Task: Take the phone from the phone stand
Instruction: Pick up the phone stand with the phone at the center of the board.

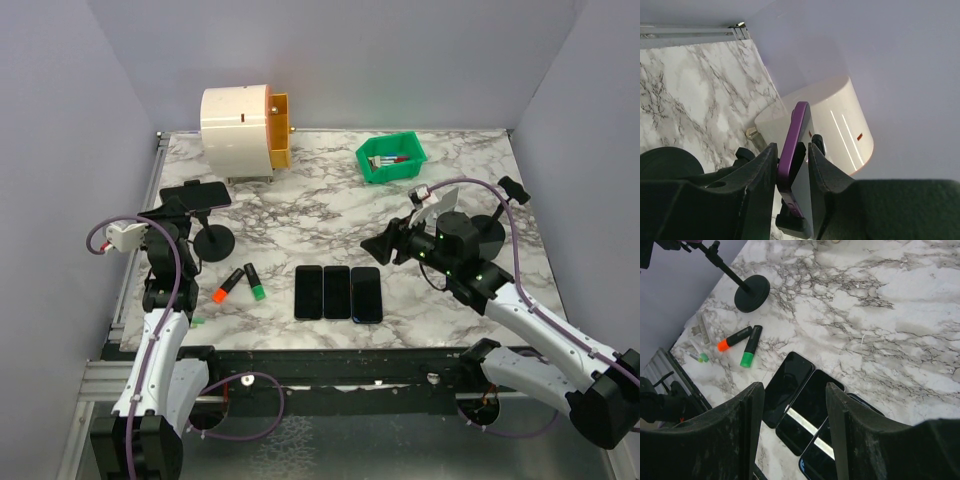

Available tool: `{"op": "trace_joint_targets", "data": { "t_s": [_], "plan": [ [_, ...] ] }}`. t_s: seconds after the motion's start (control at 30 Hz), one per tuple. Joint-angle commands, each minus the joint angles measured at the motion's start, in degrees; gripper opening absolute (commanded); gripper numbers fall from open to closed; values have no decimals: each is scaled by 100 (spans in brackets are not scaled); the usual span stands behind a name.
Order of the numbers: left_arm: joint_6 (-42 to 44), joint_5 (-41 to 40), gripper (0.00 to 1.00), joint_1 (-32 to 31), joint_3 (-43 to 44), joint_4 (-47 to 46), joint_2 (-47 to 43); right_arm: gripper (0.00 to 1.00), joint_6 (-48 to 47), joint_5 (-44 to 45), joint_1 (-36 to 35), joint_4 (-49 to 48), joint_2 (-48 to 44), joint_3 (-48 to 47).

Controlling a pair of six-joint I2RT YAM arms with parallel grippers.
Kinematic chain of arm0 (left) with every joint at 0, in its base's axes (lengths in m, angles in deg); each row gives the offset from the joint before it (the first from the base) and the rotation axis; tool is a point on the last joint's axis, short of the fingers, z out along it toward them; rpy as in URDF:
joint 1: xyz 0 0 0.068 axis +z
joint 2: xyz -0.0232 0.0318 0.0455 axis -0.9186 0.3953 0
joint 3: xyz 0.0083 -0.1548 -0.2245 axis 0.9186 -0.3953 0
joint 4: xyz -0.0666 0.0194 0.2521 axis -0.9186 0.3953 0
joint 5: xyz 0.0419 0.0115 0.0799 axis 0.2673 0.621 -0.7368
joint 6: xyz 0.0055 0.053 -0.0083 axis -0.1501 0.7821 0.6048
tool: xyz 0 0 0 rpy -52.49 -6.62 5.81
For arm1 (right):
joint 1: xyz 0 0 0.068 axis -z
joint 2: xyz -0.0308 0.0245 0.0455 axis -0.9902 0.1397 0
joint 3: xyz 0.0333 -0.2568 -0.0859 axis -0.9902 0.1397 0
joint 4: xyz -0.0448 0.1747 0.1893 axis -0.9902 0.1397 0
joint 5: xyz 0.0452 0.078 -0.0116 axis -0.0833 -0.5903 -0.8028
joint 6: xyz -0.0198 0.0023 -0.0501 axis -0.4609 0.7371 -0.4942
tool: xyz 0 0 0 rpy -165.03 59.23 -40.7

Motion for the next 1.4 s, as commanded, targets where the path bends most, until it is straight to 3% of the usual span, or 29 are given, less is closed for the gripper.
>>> {"op": "trace_joint_targets", "data": {
  "t_s": [0.0,0.33,0.6,1.37],
  "plan": [
    [19,145,29,47,22,-150,-81,57,-94,63,-68,-4,-106,51],
    [167,162,20,52,3,-335,-115,57,-123,123,-111,30,-141,51],
    [257,263,0,46,227,-442,-162,57,-148,157,-134,66,-118,1],
    [168,963,0,5,1689,136,-178,57,-167,234,-167,240,-147,-152]
  ]
}}
